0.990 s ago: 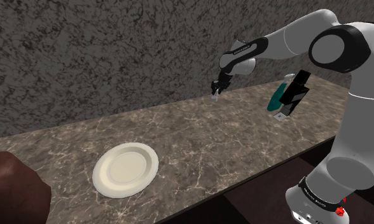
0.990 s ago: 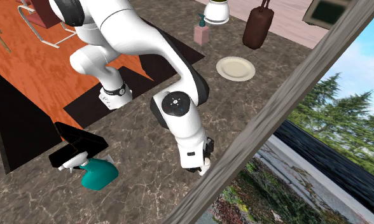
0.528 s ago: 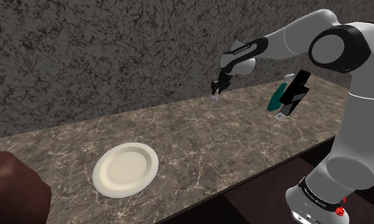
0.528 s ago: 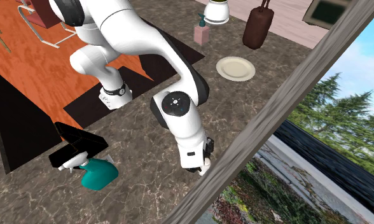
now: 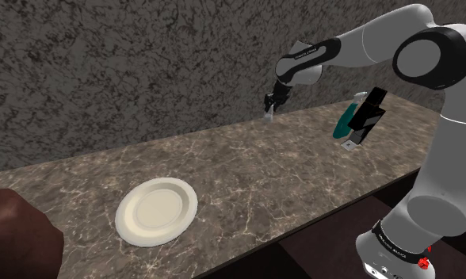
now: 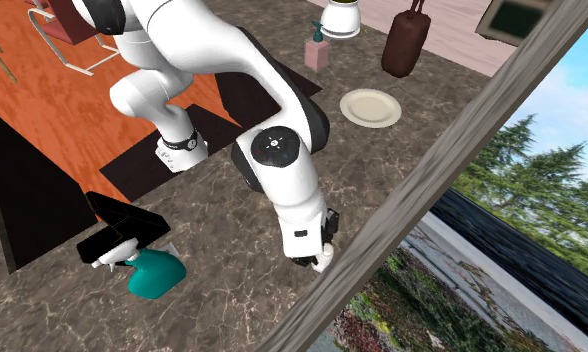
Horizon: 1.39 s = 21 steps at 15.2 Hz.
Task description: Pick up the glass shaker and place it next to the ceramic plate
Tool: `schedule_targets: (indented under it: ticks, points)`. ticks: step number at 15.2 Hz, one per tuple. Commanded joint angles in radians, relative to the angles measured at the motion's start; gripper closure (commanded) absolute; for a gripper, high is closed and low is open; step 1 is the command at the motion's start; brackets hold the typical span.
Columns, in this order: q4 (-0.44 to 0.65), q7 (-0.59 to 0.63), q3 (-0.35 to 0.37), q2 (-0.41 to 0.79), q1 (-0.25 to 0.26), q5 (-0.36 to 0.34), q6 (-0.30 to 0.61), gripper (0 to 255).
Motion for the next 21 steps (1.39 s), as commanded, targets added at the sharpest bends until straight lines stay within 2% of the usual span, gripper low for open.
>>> schedule_targets:
  ticks: [1,21]
  points:
    - [0.009,0.008,-0.003,-0.015,0.002,-0.009,-0.023,255]
    - [0.162,0.07,-0.02,-0.104,0.008,-0.065,-0.259,255]
